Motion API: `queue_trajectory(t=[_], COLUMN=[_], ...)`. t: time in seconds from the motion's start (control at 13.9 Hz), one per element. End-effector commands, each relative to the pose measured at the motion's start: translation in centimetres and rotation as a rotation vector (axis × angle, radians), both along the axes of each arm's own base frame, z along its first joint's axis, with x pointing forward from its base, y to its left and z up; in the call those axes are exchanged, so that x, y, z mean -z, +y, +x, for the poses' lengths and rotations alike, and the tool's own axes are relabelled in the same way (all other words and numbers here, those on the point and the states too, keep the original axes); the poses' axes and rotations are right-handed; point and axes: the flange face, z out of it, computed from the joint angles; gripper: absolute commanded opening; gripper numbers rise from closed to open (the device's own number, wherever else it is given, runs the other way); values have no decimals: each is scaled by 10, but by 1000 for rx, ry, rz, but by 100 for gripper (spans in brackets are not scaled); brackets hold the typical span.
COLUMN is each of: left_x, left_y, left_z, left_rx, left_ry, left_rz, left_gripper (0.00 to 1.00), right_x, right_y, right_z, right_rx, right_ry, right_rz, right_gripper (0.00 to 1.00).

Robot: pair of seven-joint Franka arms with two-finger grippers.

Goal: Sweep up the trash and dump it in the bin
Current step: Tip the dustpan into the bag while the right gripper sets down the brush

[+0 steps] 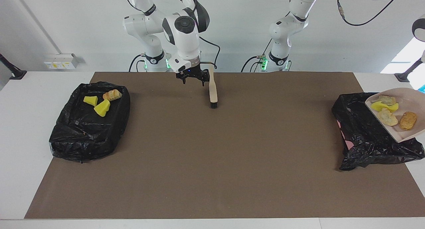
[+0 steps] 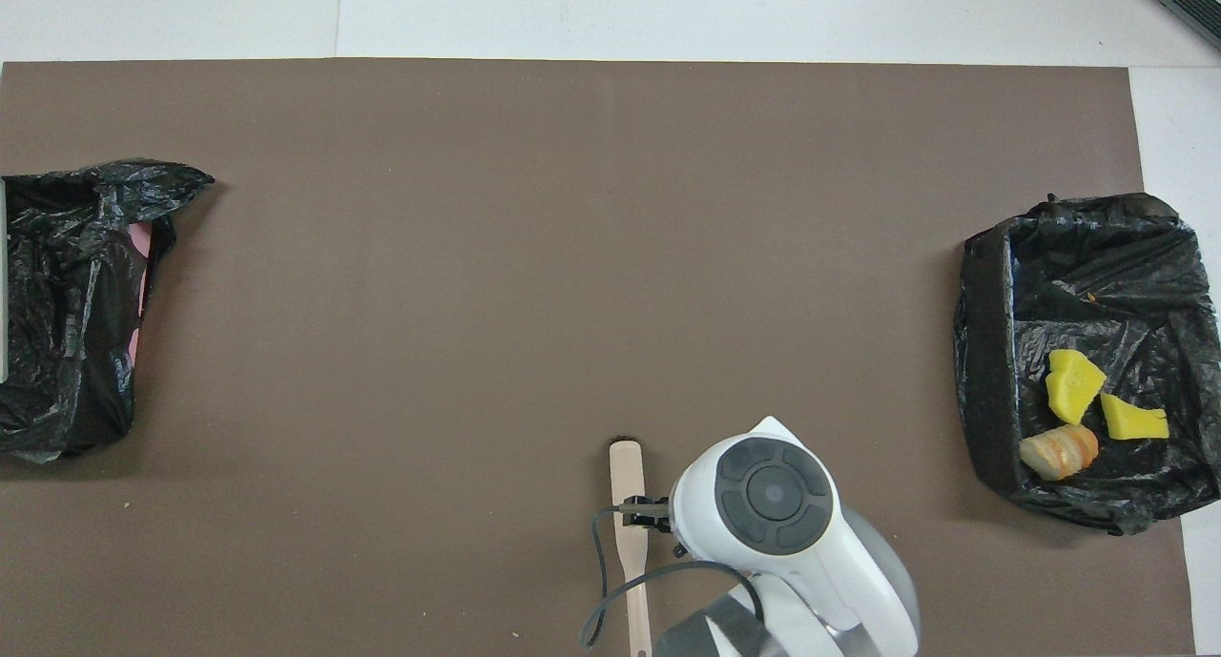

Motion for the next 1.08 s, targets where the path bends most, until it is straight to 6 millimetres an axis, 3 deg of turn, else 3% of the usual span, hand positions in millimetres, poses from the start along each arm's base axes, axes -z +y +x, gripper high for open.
queue_trajectory(t=[0.0, 0.22, 0.43, 0.65, 0.87, 1.01], left_x=[1, -4, -13, -30, -32, -31], left_y=[-34, -40, -44, -47, -82, -115], left_z=[-10, -9, -7, -11, -9, -8], left_rx=[10, 28, 57, 14, -105, -219], left_ry=[9, 40, 67, 10, -22, -61], left_rz=[100, 202, 318, 326, 299, 273], left_gripper=[0, 0, 0, 0, 0, 0], right_x=[-26, -60, -77, -96, -117, -134], right_y=[-14, -49, -70, -90, -121, -168], right_z=[38, 64, 76, 88, 95, 106], right_rx=[-4, 42, 61, 58, 90, 97], right_ry=[-64, -116, -141, -175, -210, -240], right_rz=[-5, 12, 19, 28, 29, 12], right_gripper=[100, 100, 100, 100, 100, 100])
